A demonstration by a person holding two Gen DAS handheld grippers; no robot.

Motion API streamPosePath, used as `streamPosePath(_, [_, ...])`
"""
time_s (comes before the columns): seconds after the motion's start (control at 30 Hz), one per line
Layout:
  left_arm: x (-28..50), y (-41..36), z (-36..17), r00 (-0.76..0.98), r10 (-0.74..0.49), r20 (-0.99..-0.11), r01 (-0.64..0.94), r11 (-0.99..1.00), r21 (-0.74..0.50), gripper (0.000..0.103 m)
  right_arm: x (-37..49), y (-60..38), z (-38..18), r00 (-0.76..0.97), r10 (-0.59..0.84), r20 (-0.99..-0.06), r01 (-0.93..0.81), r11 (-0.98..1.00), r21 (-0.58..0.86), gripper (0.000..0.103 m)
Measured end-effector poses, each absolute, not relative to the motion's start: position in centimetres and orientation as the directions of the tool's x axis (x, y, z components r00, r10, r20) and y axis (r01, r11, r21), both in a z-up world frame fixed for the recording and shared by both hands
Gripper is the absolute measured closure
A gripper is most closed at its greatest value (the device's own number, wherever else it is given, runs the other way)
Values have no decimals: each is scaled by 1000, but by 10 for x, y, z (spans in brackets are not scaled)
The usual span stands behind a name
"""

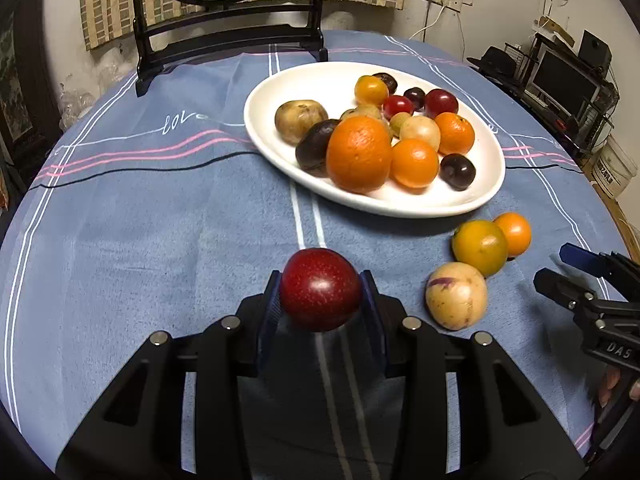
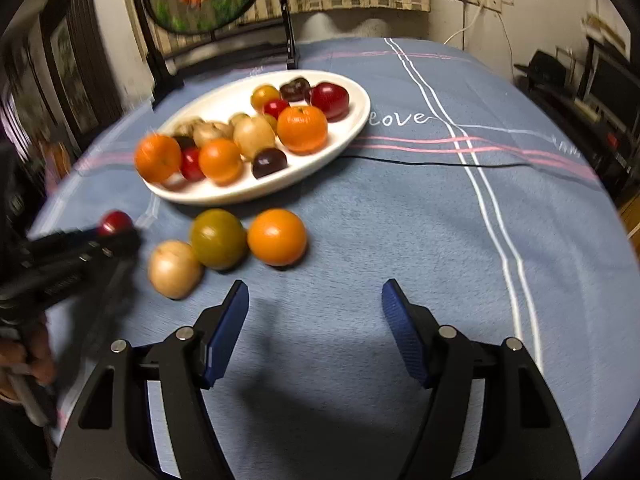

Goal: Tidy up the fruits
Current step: 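Grasp a dark red plum with the left tool while the right tool grasps an orange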

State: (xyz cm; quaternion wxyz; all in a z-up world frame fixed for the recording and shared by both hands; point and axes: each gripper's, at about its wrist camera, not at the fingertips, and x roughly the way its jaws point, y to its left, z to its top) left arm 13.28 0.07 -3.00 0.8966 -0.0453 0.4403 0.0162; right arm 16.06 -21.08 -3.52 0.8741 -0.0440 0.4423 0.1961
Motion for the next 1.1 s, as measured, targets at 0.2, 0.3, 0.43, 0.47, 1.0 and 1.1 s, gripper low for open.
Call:
streamPosePath(0.2, [132,1,-34,613,-18,-790,-63,995,-71,64,176,-194,-44,505,274,-818,-412,910,50,34])
streamPosePath(0.3, [132,3,-34,614,-26,-789,-63,995,-82,64,184,-186,-42,529,255,-809,-421,907,11,34])
streamPosePath(0.43, [132,4,-35,614,-32,-789,-62,994,-88,63,195,-177,-43,535,247,-808,-441,897,-18,41])
streamPosePath(0.47, [132,4,-35,613,-33,-789,-63,994,-90,63,197,-175,-45,531,247,-810,-448,894,-22,43])
streamPosePath(1.0, [136,4,-39,594,-57,-802,-54,992,-110,64,195,-167,-46,518,277,-809,-475,880,-2,66])
streamPosePath(1.1, [135,4,-40,593,-55,-803,-55,993,-109,64,192,-171,-43,521,286,-805,-467,884,12,66])
